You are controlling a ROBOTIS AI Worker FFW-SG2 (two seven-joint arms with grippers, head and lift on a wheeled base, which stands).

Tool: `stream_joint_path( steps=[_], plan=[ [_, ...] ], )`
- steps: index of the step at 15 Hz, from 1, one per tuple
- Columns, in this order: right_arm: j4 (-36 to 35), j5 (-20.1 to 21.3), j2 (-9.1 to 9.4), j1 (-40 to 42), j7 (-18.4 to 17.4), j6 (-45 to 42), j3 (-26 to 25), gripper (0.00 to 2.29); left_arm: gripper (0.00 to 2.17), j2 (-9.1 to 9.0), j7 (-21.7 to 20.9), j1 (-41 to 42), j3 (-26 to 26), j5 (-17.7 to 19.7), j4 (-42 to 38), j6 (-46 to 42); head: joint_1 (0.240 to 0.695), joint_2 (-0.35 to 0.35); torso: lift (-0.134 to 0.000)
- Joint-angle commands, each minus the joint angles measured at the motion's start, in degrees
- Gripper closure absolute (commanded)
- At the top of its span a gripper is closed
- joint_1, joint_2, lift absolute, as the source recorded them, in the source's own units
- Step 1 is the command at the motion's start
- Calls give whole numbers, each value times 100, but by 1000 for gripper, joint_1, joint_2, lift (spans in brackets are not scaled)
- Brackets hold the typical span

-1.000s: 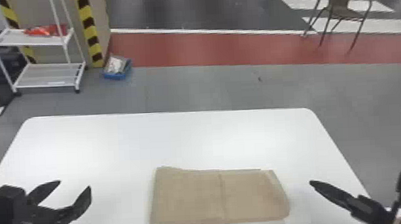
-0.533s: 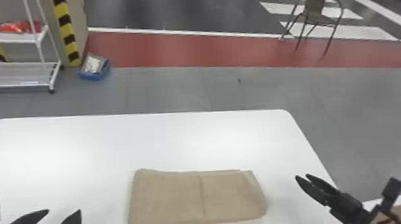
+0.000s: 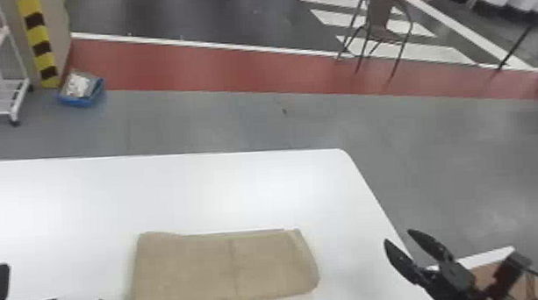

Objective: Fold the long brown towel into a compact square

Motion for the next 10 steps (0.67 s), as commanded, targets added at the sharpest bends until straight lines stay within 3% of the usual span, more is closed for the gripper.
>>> stream_joint_path(
  steps=[1, 4, 8, 10],
  plan=[
    [67, 27, -38, 57, -23, -327, -66, 70, 215, -207, 86, -178, -377, -178, 158, -76, 695, -350, 0],
    [207, 106, -152, 48, -129, -415, -57, 70, 296, -435, 235, -337, -694, -248, 211, -58, 695, -350, 0],
    [365, 132, -213, -5, -173, -590, 13, 70, 333, -514, 534, -460, -975, -275, 193, 153, 695, -350, 0],
    [357, 124, -213, -14, -164, -643, 57, 70, 333, -576, 622, -592, -1151, -529, 360, 135, 695, -350, 0]
  ],
)
